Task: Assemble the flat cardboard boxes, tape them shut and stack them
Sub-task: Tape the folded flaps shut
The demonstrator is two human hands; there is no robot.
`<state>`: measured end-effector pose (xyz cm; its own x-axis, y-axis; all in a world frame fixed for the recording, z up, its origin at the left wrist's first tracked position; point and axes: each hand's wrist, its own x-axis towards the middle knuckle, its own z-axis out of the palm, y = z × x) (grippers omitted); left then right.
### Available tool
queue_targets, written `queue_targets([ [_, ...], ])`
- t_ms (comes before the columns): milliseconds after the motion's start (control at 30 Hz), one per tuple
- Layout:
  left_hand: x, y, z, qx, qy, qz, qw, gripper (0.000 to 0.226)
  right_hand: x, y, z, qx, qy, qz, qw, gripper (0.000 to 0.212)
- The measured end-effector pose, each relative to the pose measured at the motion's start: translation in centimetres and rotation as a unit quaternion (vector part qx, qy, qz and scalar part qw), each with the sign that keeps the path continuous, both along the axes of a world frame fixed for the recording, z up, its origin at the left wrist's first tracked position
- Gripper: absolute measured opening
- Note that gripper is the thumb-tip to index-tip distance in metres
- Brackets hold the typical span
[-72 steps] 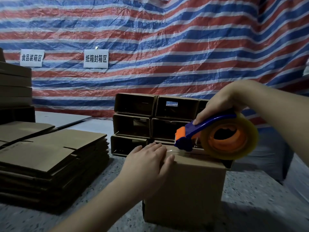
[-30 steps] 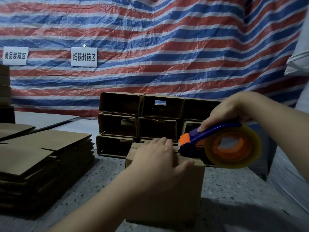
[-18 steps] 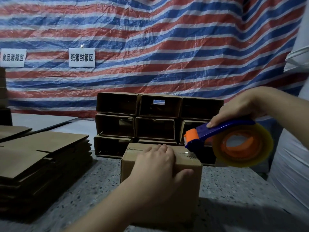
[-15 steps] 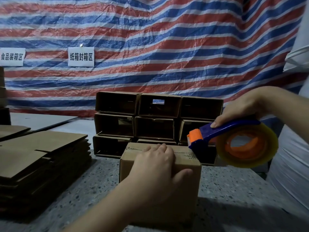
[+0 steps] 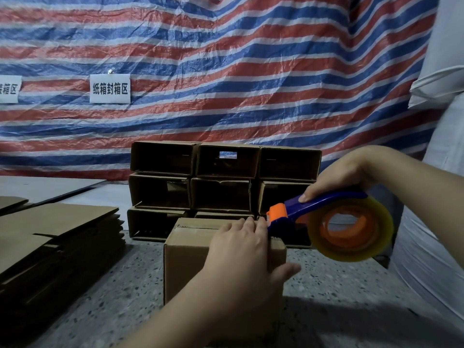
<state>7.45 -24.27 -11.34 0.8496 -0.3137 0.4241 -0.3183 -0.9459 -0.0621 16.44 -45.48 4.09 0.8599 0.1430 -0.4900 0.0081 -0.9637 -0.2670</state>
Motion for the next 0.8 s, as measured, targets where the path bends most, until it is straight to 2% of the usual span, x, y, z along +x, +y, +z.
queue_targets([
  [167,0.2,0.3,-0.4,0.001,-0.058,-0.017,0.998,0.079,0.1,-0.7,0.4,0.011,-0.013,-0.001,1.000,0.104],
  [300,0.2,0.4,-0.6,-0.010,-0.053,-0.029,0.998,0.082,-0.3,-2.7,1.3,0.029,-0.033,-0.023,0.999,0.104],
  [500,0.1,0.4,-0.4,0.004,-0.037,-0.034,0.999,0.073,-0.6,-2.8,1.4,-0.007,-0.021,-0.015,1.000,0.101],
  [700,0.1,0.3,-0.5,0.002,-0.036,-0.025,0.999,0.075,-1.2,-4.2,1.5,0.015,-0.022,-0.028,0.999,0.106],
  [800,0.1,0.2,-0.5,-0.001,-0.036,-0.024,0.999,0.074,-1.9,-3.5,1.3,-0.022,-0.011,-0.020,1.000,0.084],
])
